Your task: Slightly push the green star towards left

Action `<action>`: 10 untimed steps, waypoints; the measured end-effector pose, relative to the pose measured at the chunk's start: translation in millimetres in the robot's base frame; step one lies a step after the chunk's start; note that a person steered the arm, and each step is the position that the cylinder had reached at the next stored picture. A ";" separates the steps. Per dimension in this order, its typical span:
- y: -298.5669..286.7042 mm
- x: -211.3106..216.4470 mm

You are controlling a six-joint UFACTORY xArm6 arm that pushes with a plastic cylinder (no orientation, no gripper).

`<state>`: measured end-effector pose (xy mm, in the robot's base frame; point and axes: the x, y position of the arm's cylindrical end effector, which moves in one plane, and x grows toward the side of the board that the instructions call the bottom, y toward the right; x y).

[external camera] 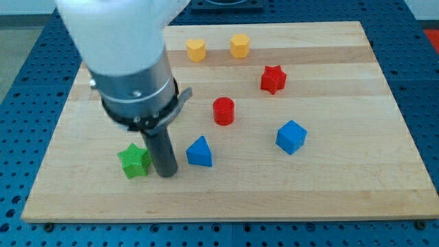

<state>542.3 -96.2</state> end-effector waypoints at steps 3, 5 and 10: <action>-6.6 -19.2; -12.2 5.5; -74.8 -3.2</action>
